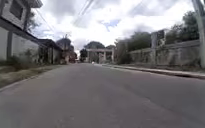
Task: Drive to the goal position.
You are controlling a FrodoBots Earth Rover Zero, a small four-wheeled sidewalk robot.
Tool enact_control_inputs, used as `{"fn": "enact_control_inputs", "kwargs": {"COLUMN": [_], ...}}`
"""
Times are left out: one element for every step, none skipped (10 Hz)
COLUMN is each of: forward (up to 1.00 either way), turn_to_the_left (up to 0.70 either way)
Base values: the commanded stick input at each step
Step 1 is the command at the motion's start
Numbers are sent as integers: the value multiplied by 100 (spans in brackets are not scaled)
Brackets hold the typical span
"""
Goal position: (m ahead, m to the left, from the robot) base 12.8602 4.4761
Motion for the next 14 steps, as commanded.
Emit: {"fn": "enact_control_inputs", "kwargs": {"forward": [100, 100, 100, 100, 100, 100, 100, 100, 100, 100, 100, 100, 100, 100], "turn_to_the_left": [-10, -10, -10, -10, -10, -6, 2, 4, 4, 4, 4, 4, 4, 4]}}
